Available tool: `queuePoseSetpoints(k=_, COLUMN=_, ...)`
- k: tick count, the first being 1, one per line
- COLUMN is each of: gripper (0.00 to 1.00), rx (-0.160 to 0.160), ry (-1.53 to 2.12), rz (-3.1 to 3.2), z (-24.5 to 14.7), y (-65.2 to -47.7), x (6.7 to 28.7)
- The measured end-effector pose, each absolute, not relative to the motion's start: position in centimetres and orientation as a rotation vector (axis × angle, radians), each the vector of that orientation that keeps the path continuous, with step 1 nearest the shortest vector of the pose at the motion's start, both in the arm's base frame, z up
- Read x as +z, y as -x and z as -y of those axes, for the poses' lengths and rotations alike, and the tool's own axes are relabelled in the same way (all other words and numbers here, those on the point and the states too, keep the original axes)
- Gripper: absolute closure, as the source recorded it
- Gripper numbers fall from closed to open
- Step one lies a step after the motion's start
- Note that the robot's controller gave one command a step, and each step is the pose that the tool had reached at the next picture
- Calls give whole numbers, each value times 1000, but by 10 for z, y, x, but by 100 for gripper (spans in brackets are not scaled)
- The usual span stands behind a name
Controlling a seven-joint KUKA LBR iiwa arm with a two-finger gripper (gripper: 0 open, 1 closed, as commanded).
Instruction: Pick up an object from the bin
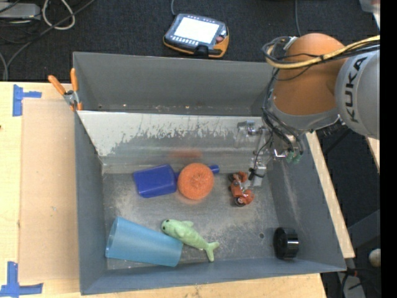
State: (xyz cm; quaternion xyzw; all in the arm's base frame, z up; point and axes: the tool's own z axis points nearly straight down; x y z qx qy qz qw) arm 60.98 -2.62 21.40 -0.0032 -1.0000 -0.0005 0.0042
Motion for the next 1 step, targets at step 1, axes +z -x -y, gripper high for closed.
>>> queuePoseSetpoints(k=1, gripper=0, rx=-1, ry=8, rz=3141, z=26, y=-611, x=219)
